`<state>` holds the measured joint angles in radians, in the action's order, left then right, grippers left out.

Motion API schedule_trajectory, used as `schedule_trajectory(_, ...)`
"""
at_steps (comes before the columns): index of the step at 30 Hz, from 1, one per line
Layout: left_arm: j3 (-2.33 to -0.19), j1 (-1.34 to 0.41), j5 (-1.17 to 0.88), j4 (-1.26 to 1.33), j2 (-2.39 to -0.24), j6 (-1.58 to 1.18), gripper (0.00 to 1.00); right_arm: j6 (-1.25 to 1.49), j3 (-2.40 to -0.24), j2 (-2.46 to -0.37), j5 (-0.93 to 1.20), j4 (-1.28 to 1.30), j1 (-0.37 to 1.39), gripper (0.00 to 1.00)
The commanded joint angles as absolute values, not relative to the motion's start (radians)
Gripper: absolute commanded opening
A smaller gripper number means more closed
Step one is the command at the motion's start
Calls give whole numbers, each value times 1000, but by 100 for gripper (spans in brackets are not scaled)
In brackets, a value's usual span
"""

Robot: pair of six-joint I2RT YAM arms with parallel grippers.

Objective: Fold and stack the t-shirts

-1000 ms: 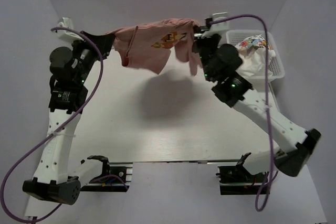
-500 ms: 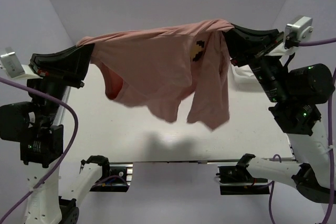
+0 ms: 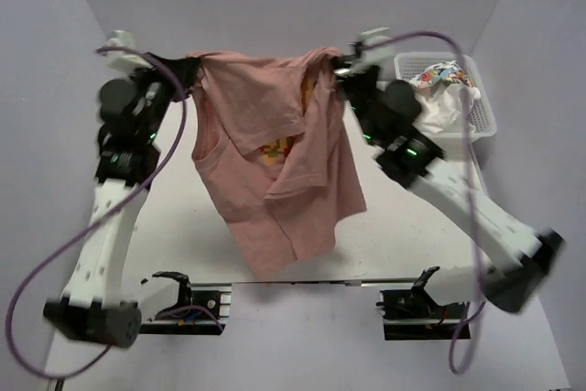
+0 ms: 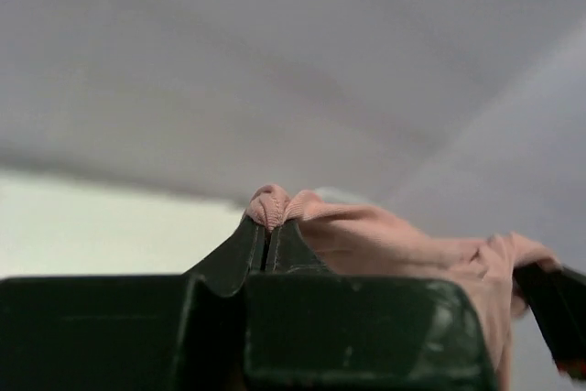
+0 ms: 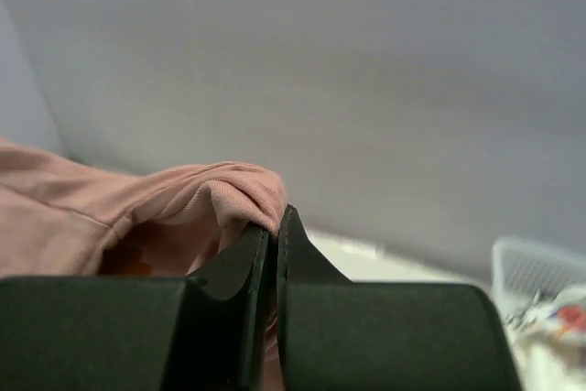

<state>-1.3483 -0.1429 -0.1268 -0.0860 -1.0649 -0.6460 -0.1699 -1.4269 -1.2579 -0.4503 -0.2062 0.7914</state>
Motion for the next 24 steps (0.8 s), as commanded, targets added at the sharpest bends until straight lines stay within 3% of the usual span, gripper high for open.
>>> schedule_trajectory(1, -1272, -129, 134, -242, -1247, -672, 0, -62, -1384, -1512, -548, -165, 717, 0)
schedule_trajectory(3, -1294, -129, 141, -291, -1428, -672, 6, -31, -1469, -1663, -414, -66, 671, 0)
schedule_trajectory(4, -1325, -129, 127, -322, -1492, -660, 15, -15, -1503, -1763, -410, -2, 664, 0)
schedule_trajectory(5, -1368, -129, 127, -407, -1555, -647, 39, -8, -1588, -1810, -407, 117, 663, 10)
schedule_trajectory(6, -1475, -129, 118, -464, -1665, -637, 51, 38, -1700, -1898, -410, 170, 660, 19)
schedule_trajectory(8, -1592, -129, 127, -579, -1732, -623, 69, 60, -1822, -2003, -417, 331, 653, 33)
schedule_trajectory(10, -1601, -129, 176, -580, -1721, -606, 91, 48, -1842, -2010, -414, 351, 658, 56)
schedule_trajectory(11, -1557, -144, 189, -543, -1695, -597, 100, 35, -1826, -1982, -413, 347, 658, 76)
schedule_trajectory(12, -1527, -144, 175, -519, -1666, -586, 100, 29, -1775, -1961, -407, 335, 661, 87)
schedule_trajectory(13, -1488, -144, 149, -491, -1632, -586, 100, 32, -1713, -1945, -396, 301, 660, 90)
schedule_trajectory(19, -1123, -144, -29, -299, -1356, -644, 100, 87, -1290, -1662, -158, 114, 693, 90)
schedule_trajectory(24, -864, -153, -279, -220, -1267, -703, 100, 98, -1074, -1539, -164, 101, 843, 90)
